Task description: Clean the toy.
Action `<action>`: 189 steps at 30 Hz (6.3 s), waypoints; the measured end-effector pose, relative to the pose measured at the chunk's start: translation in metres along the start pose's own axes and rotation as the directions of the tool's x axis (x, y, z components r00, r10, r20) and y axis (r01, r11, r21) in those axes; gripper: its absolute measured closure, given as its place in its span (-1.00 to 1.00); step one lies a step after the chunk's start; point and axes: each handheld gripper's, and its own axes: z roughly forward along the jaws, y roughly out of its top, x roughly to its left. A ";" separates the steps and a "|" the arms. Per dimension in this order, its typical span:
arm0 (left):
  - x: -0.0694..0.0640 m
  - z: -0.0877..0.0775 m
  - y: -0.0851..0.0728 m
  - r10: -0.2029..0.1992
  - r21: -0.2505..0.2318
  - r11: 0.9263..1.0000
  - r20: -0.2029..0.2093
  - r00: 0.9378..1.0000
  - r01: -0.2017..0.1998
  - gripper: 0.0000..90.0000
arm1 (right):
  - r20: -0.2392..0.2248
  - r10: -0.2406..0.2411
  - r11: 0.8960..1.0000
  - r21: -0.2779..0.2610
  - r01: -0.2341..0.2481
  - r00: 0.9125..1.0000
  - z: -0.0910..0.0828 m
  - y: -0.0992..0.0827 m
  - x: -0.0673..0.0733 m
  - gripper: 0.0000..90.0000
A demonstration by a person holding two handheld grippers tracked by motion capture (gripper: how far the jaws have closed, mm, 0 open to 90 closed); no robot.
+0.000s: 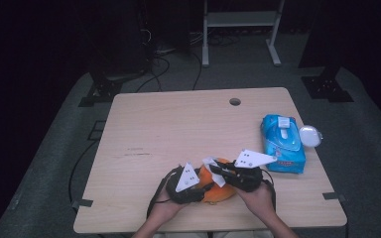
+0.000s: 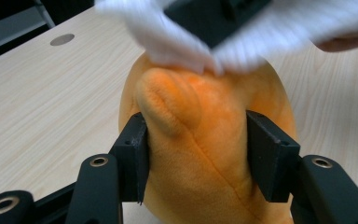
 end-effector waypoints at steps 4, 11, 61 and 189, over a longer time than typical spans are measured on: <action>0.000 -0.001 0.000 -0.003 0.001 1.000 0.014 1.000 0.003 -0.02 | 0.064 0.090 0.996 0.014 -0.091 0.994 -0.009 -0.015 -0.027 0.81; 0.012 -0.001 0.003 -0.109 -0.005 0.994 0.066 0.992 0.110 -0.05 | 0.024 0.038 0.999 0.005 -0.039 0.999 -0.001 -0.003 -0.005 0.81; 0.047 -0.021 -0.021 -0.218 0.025 0.976 0.086 0.972 0.217 0.04 | 0.018 0.034 0.999 0.000 -0.034 0.999 -0.009 -0.018 -0.005 0.81; 0.032 -0.021 -0.006 -0.195 -0.071 0.978 0.039 0.980 0.198 -0.34 | 0.013 0.142 0.990 -0.018 -0.141 0.990 -0.001 -0.021 -0.024 0.80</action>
